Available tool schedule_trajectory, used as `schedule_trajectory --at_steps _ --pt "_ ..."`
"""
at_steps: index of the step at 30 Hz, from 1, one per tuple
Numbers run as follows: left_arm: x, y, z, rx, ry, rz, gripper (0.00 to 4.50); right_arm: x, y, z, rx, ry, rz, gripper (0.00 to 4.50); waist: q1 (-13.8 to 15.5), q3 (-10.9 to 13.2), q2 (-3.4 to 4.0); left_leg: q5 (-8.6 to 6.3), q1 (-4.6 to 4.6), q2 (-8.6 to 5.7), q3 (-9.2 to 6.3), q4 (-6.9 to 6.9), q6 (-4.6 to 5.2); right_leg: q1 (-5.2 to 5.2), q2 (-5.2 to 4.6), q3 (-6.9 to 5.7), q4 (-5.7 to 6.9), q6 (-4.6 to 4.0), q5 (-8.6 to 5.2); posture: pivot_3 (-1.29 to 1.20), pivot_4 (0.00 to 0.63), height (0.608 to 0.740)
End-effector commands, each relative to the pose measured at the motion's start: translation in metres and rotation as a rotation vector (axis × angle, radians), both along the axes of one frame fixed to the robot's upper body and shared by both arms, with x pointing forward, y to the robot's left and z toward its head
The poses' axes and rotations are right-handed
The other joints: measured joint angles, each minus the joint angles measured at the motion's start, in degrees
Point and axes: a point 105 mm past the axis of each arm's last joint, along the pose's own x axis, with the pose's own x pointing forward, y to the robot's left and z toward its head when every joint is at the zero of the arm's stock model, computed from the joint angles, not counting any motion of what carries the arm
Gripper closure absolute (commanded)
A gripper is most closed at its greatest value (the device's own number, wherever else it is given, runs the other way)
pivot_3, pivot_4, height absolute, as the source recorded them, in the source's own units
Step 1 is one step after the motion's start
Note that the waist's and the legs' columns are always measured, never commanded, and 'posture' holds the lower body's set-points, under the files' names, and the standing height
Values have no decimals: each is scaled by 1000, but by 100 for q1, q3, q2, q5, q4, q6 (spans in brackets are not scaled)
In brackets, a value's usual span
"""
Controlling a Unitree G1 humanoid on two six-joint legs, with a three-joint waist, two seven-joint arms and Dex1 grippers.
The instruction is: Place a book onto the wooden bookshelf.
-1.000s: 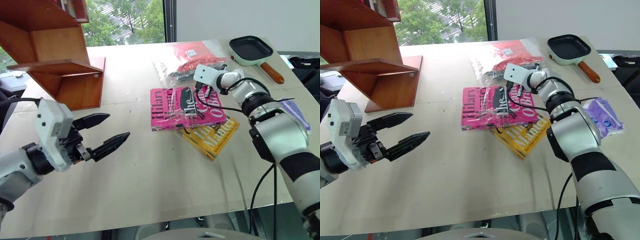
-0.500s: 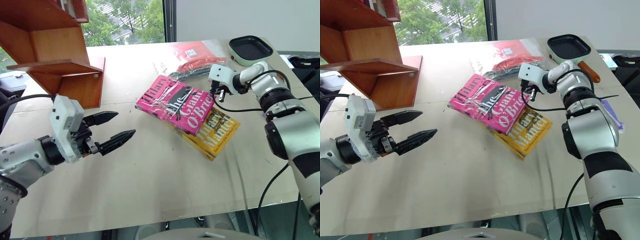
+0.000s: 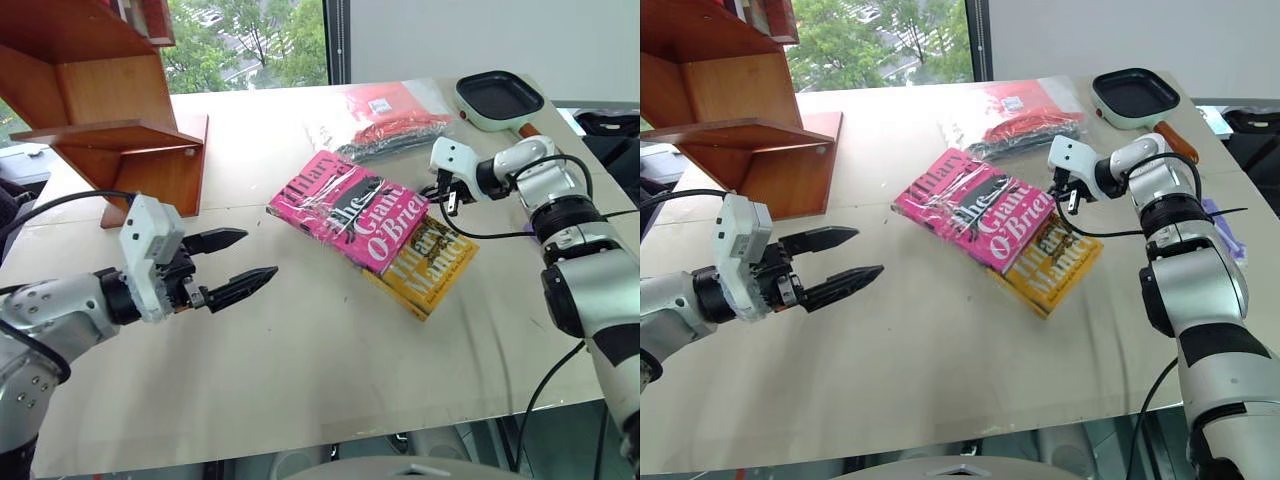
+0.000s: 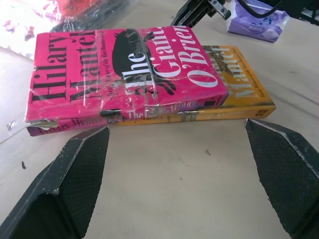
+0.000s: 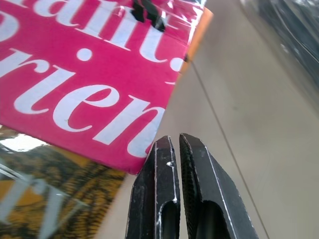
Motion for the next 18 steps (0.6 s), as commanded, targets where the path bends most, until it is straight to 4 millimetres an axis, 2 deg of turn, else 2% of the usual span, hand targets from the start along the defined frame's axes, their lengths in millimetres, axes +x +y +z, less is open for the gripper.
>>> schedule_trajectory --at_steps 1,5,9,12,16,18 --pt "-1 1 3 10 -25 -9 0 -9 8 16 63 -4 67 4436 2 0 0 0 -1 0 -1 0 0 0 0 -1 -1 0 0 0 150 720" --pt "-2 2 -2 5 -10 -5 0 -18 10 13 70 23 93 4436 7 0 0 0 0 0 -1 0 0 0 0 -1 0 0 0 0 150 720" --pt "-2 0 -9 -31 12 7 0 -26 3 6 83 53 68 4436 29 0 -1 0 -2 0 -3 2 0 0 -1 -2 0 0 0 0 150 720" --pt "0 -2 -16 -73 33 22 0 -26 -4 9 128 30 15 4436 43 -1 -1 0 -1 -1 -3 4 0 1 -2 -3 1 0 0 0 150 720" --pt "9 -19 -32 -234 94 60 0 -30 -24 26 332 -14 -94 4436 87 -2 -2 0 -2 -1 -2 12 0 1 -3 -2 7 1 0 0 150 720" --pt "18 -30 -40 -390 138 94 0 -48 -37 34 444 0 -93 4436 179 -5 -4 -1 -5 -1 -4 20 1 3 -4 -4 7 2 1 0 150 720"
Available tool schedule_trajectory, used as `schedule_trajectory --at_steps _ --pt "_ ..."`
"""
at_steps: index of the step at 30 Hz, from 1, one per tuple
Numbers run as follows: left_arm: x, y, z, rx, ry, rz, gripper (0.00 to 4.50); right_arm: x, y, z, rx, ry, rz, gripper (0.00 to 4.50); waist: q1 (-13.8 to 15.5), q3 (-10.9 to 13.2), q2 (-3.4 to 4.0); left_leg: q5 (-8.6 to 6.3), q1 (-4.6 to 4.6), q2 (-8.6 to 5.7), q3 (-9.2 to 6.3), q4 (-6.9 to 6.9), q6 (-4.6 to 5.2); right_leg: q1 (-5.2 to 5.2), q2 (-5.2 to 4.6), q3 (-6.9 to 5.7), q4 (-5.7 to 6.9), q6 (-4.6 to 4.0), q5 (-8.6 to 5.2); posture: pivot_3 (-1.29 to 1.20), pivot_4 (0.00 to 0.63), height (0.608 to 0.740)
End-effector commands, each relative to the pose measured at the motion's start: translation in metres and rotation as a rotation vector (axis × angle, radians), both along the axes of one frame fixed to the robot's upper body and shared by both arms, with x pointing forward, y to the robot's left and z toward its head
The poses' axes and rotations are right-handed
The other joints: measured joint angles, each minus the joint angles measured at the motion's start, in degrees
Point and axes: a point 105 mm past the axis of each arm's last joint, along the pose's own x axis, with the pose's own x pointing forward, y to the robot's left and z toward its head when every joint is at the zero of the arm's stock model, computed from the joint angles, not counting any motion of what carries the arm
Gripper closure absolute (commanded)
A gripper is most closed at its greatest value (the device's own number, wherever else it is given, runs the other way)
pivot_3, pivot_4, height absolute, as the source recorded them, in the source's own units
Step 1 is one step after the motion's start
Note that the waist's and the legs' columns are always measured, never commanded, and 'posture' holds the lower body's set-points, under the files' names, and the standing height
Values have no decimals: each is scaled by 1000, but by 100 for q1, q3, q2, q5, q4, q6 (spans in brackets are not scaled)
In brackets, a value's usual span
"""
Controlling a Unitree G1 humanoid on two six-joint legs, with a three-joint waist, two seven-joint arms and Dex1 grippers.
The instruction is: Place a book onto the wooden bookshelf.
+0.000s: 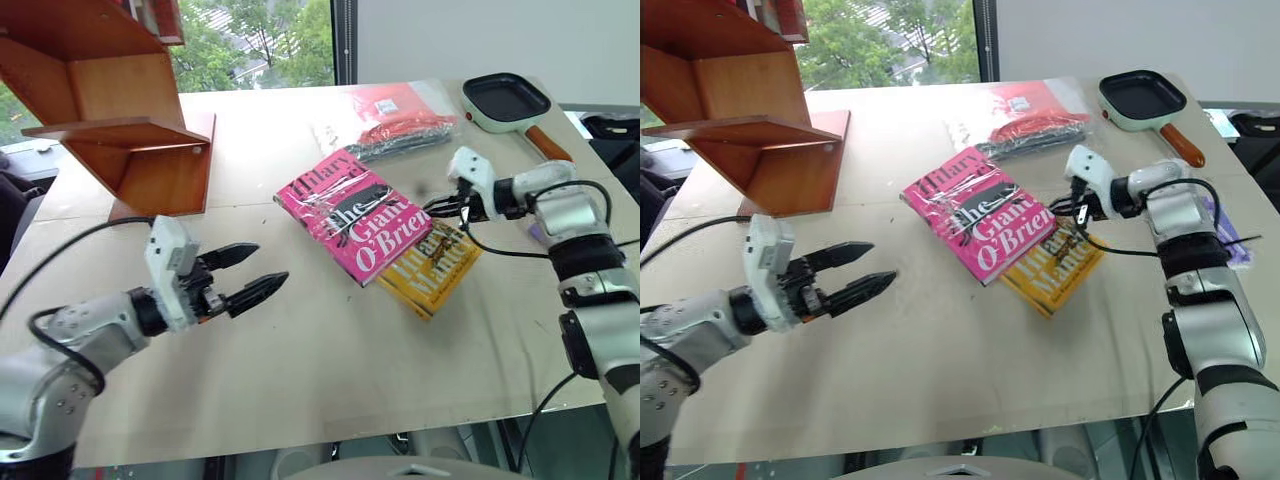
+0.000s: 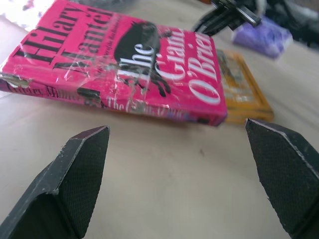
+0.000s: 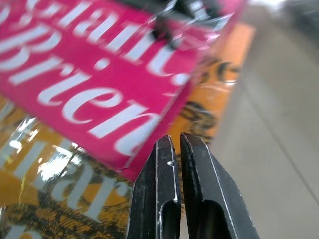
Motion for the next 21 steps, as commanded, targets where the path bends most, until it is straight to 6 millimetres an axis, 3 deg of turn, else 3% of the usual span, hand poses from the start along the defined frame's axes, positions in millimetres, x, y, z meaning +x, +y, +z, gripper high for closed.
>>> schedule_trajectory --at_steps 1,4,8,11,15,21 --pt "11 -14 -10 -206 70 53 0 -25 -18 34 195 -53 -12 4436 63 -4 -3 0 -4 0 -1 8 1 0 -1 -2 4 0 0 0 150 720" --pt "21 -28 -26 -472 223 88 0 -61 -34 40 339 -28 -52 4436 164 -8 -5 -2 -13 0 -11 42 3 1 -1 -9 21 0 0 0 150 720" --pt "44 -34 -37 -784 398 137 0 -125 -46 27 402 38 -79 3334 261 -18 -14 -11 -9 1 -14 60 17 15 -2 -10 24 1 0 0 150 720" --pt "51 -38 -38 -827 442 116 0 -149 -40 24 422 49 -88 1971 200 -22 -19 -11 13 0 -5 69 18 29 0 0 36 1 2 0 150 720" --pt "83 -40 -45 -903 539 114 0 -188 -25 21 491 33 -105 163 213 -39 -39 -12 61 3 -11 66 20 82 7 -8 35 -2 3 0 150 720" --pt "111 -59 -58 -839 693 37 0 -205 -27 11 489 29 -207 36 177 -44 -55 -17 122 -11 -7 68 31 149 11 -15 23 2 1 0 150 720"
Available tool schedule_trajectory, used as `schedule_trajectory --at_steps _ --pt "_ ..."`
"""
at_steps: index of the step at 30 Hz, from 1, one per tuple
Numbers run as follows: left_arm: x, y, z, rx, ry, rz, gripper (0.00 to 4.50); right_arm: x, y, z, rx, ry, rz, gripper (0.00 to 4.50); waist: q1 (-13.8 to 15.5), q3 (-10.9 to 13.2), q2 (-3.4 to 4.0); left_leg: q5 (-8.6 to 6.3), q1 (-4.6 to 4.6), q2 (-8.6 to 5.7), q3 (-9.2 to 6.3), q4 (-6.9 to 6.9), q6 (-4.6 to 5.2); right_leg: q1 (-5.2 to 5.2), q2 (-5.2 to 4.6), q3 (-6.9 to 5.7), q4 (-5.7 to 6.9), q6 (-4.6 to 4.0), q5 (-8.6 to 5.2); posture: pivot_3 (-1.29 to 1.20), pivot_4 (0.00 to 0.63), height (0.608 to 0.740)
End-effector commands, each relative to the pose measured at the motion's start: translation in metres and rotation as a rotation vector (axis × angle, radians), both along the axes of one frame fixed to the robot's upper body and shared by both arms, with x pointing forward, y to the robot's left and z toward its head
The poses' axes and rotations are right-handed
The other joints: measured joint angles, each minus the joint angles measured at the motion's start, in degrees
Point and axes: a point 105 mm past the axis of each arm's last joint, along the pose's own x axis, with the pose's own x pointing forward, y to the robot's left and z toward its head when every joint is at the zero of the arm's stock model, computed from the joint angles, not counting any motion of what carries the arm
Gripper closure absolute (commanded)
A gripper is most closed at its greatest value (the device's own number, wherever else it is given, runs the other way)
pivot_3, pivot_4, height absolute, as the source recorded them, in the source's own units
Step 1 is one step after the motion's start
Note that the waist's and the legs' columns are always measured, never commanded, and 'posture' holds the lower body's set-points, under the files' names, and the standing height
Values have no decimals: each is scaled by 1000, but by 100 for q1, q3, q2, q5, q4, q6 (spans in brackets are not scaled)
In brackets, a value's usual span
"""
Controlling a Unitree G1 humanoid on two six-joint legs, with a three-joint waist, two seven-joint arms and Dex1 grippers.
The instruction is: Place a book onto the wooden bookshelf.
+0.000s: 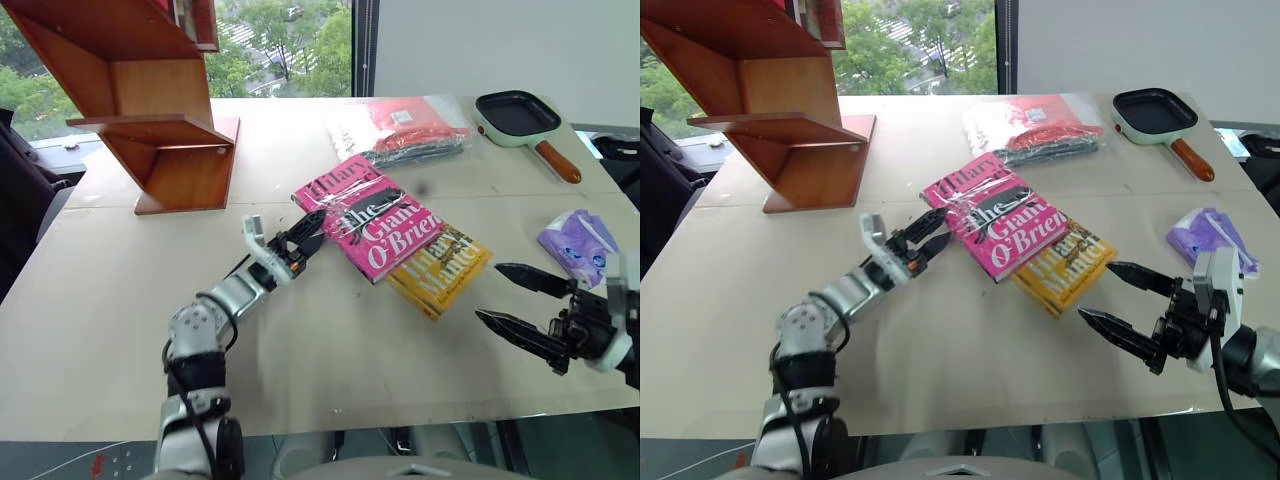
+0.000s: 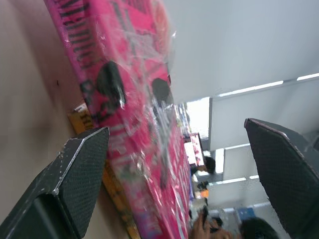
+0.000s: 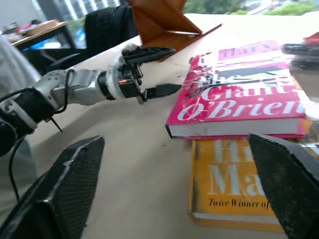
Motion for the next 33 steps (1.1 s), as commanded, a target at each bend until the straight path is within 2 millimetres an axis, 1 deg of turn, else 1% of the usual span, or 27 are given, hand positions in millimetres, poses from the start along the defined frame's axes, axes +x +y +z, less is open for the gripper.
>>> schedule_trajectory --at_steps 1,4,5,7,10,14,18,23,26,29,33 --pt "7 -10 -2 8 20 -83 0 -5 0 6 -28 -50 -35 36 -8 -2 -4 0 1 -2 0 0 0 0 2 0 0 1 0 0 150 720" --pt "24 4 3 -2 31 -39 0 -8 1 6 -11 -52 -57 36 -7 -1 -4 1 1 2 -5 0 -2 -1 -2 3 1 1 0 0 150 720" --pt "26 7 4 -2 33 -37 0 -8 2 5 -8 -52 -63 36 -9 -1 -4 2 3 6 -6 -2 -4 -2 -2 3 2 0 -1 0 150 720" --pt "27 8 3 18 36 -52 0 -8 2 4 -7 -52 -72 36 -11 -1 -3 2 3 10 -7 -6 -5 -4 -1 2 2 -1 -1 0 150 720" --pt "22 6 6 19 25 -87 0 -8 3 2 -5 -52 -79 36 -5 -1 -3 1 -1 11 -5 -7 -5 -6 -4 5 -1 0 -1 0 150 720" --pt "30 9 4 -11 46 -47 0 -7 5 3 6 -64 -83 36 6 -1 -4 1 -3 10 -7 -6 -5 -6 -9 5 -4 1 -1 0 150 720" --pt "41 1 6 -50 50 -28 0 -8 7 5 1 -76 -60 36 21 0 -5 1 -4 10 -9 -6 -5 -5 -10 1 -4 2 -2 0 150 720" --pt "54 -14 -1 -51 67 -5 0 -12 7 8 18 -104 -49 36 33 0 -5 1 -6 10 -11 -6 -5 -5 -10 -1 -4 4 -3 0 150 720" --pt "64 -21 -3 -73 78 35 0 -9 0 9 -21 -145 -118 36 55 0 -6 1 -5 9 -11 -6 -5 -3 -11 -2 -6 4 -3 0 150 720" --pt "68 -28 -3 -90 81 39 0 -9 -4 12 -60 -205 -176 36 77 0 -5 1 -5 9 -11 -6 -5 -3 -12 -2 -6 6 -4 0 150 720" --pt "68 -40 -3 -97 83 8 0 -17 -7 16 -68 -244 -204 36 136 -2 -2 1 -5 9 -12 -7 -6 -3 -12 -5 -5 9 -6 0 150 720"
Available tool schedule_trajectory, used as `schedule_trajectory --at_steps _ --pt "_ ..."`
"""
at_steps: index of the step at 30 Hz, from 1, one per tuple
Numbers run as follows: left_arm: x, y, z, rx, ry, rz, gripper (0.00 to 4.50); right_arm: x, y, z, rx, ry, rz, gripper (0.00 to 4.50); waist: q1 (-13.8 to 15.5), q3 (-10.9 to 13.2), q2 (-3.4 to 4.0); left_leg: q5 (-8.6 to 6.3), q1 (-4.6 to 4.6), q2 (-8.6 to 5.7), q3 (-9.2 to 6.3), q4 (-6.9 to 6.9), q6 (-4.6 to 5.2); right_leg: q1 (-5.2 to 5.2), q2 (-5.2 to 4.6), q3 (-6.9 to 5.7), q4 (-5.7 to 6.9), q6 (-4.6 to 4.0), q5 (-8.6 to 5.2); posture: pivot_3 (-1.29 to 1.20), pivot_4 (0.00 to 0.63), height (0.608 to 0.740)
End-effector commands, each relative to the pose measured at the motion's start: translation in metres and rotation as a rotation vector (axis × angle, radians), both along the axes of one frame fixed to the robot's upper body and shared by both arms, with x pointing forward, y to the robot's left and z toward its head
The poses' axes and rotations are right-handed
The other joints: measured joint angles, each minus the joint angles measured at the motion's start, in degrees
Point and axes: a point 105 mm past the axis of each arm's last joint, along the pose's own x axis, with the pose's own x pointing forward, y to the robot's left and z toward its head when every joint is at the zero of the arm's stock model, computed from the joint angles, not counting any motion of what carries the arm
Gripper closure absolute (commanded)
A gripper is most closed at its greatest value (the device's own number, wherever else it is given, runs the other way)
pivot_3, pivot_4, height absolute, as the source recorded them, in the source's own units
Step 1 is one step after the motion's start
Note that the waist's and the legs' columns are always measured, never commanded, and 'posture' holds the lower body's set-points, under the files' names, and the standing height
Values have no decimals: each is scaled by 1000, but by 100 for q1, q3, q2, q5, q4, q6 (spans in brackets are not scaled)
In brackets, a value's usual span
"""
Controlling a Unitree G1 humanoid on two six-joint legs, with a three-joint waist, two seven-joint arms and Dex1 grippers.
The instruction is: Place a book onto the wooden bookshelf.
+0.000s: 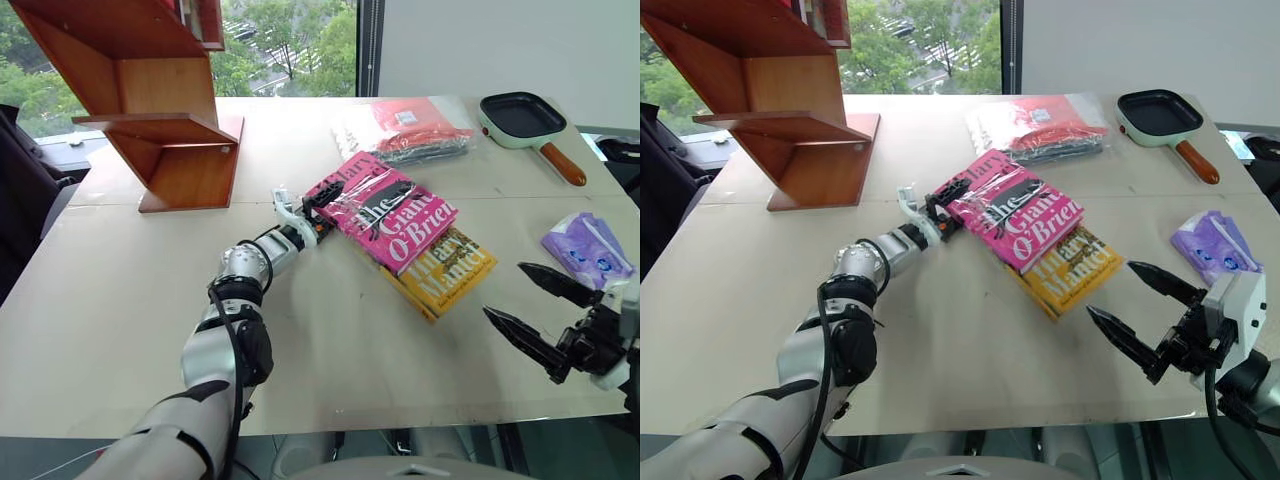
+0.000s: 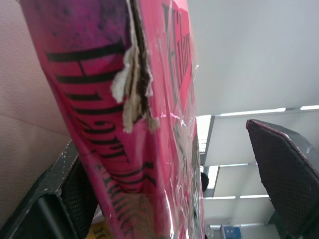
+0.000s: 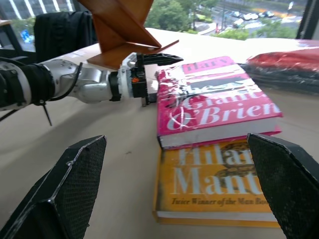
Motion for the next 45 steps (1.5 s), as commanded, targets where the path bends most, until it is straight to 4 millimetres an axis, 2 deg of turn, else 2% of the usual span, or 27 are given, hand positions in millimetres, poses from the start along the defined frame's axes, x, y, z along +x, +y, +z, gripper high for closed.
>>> schedule_trajectory --at_steps 1,4,11,13,15,17,19,21,23,25,29,33,36,40,42,45 --pt "-3 -14 -5 -29 20 -39 0 -10 0 14 -35 -88 -15 36 32 -1 1 0 0 0 0 0 0 0 0 -1 0 0 0 0 150 720" --pt "-2 -16 -4 -41 23 -48 689 -17 -1 16 -35 -89 -17 0 37 -1 1 0 0 -1 -1 1 0 3 -1 -1 -1 2 -1 0 150 720" --pt "-4 -21 -4 -62 27 -71 3847 -20 -5 13 -46 -71 -12 0 33 0 0 0 0 -1 -4 0 1 4 -3 -4 -2 5 -3 0 150 720" --pt "-4 -20 -3 -72 27 -68 4462 -19 -3 12 -50 -69 -2 0 38 0 0 0 0 -2 -4 0 1 5 -3 -5 -2 6 -3 0 150 720" --pt "-4 -17 3 -92 11 -68 4493 -17 -3 12 -47 -70 5 0 33 0 0 0 0 -2 -4 1 1 5 -4 -5 -3 6 -4 0 150 720" --pt "-7 -13 24 -114 -68 -91 4493 -13 -4 12 -49 -73 12 0 25 3 -2 0 -1 -2 -5 1 1 5 -4 -6 -4 7 -4 0 150 720" --pt "-19 -7 70 -123 -284 -118 4493 -8 -9 14 -61 -79 19 0 5 12 -8 -1 -6 -2 -5 1 1 3 -5 -5 -5 6 -4 0 150 720" --pt "-43 -7 116 -49 -515 -141 4493 -3 -14 16 -75 -87 30 0 -24 39 -34 -1 -18 2 -5 0 0 -6 -5 -3 -9 6 -3 0 150 720" --pt "-74 -10 162 76 -756 -150 4493 5 -19 20 -80 -102 37 0 -65 53 -52 0 -39 7 -8 1 -2 -28 -2 -4 -8 3 -2 0 150 720" --pt "-96 -13 191 196 -906 -137 4493 12 -22 23 -81 -115 49 0 -91 51 -50 1 -68 7 -8 4 -4 -57 -1 -4 -6 1 -1 0 150 720" --pt "-117 -3 238 670 -1175 7 4493 30 -30 34 -77 -150 87 0 -117 48 -41 1 -67 1 -4 0 -5 -59 -1 -1 -7 1 -1 0 150 720" --pt "-119 16 253 1157 -1337 132 4493 43 -33 43 -54 -162 154 0 -118 61 -21 1 -24 -1 11 -16 -4 -30 5 13 -6 0 -2 0 150 720" --pt "-115 42 265 1520 -1419 292 4493 56 -33 54 -13 -197 221 0 -131 74 -20 1 -2 3 10 -25 -3 -8 9 10 -17 0 -4 0 150 720" --pt "-128 69 298 2106 -1604 552 4493 78 -27 57 1 -212 274 0 -159 118 -40 1 -8 9 16 -36 -2 -8 17 16 -41 -1 -2 0 150 720" --pt "-135 74 306 2244 -1668 575 4493 85 -18 60 18 -222 304 0 -128 119 -41 1 -11 8 12 -46 -2 -11 12 12 -54 -1 -1 0 150 720" --pt "-137 78 308 2322 -1697 557 4493 90 -10 63 28 -229 334 0 -48 122 -35 1 -32 5 0 -60 -1 -21 1 -4 -80 0 -1 0 150 720"
